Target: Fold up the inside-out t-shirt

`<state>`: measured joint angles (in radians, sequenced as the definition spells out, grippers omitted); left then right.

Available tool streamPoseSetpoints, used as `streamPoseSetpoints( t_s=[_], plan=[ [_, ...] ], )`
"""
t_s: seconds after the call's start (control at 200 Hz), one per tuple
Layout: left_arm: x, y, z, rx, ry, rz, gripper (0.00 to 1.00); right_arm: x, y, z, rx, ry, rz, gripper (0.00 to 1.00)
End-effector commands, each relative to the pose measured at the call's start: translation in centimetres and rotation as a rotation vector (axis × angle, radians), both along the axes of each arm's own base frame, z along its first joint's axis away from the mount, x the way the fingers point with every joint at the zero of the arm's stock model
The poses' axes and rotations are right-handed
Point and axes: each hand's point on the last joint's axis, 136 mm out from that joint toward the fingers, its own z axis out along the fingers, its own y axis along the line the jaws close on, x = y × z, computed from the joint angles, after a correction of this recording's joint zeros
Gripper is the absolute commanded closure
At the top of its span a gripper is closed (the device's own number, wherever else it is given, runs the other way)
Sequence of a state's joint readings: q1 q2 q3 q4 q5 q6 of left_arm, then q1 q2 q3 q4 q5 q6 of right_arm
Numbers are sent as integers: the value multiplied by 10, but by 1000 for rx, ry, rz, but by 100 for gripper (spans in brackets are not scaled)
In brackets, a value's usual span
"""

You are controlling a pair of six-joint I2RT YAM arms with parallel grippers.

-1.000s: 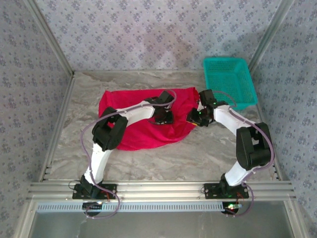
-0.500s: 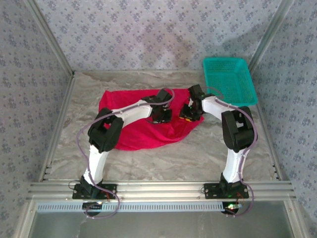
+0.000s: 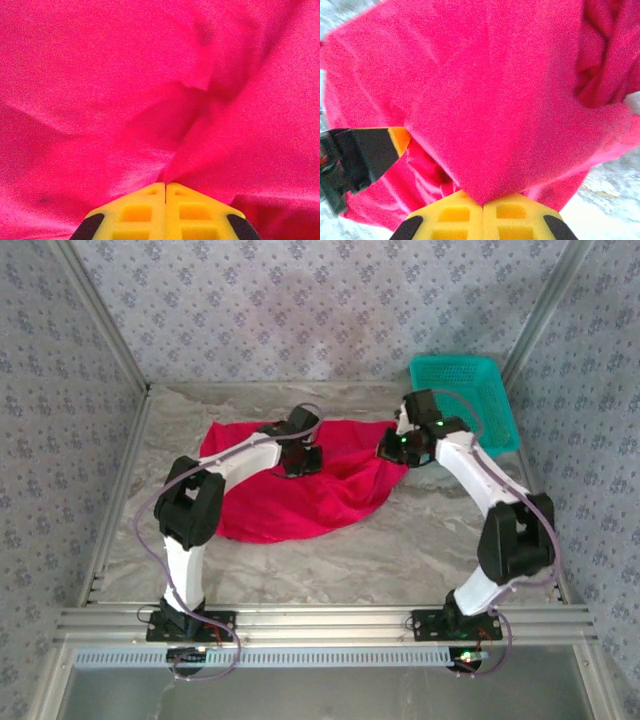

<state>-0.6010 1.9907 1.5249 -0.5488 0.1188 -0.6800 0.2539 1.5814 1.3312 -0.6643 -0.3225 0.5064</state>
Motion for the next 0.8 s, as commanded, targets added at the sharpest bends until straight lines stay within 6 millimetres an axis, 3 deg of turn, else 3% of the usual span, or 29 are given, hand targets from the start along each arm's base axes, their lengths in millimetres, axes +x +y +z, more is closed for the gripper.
streamPoseSetpoints(
  t_s=[0.0, 0.095, 0.27, 0.335, 0.38, 0.475, 0.635, 0.795],
  plan=[
    [1, 17, 33, 4, -54, -1, 100, -11, -30, 5, 0, 19, -47, 100],
    [1, 20, 41, 6, -74, 4, 100, -7, -48, -3, 8, 27, -98, 100],
    [-4, 11, 34, -31, -52, 2, 100, 12, -56, -33, -44, 63, -120, 100],
    [-7, 2, 32, -58, -45, -3, 100, 15, -53, -45, -67, 99, -108, 86],
    [-9, -4, 32, -75, -43, -8, 100, 15, -47, -46, -84, 111, -79, 74],
    [-11, -16, 33, -95, -43, -22, 100, 12, -28, -34, -121, 76, -29, 64],
    [-12, -25, 29, -105, -30, -36, 100, 4, 5, -29, -151, 51, 35, 63],
    [-13, -25, 27, -104, -26, -37, 100, -2, 39, -47, -193, 75, 106, 60]
  ],
)
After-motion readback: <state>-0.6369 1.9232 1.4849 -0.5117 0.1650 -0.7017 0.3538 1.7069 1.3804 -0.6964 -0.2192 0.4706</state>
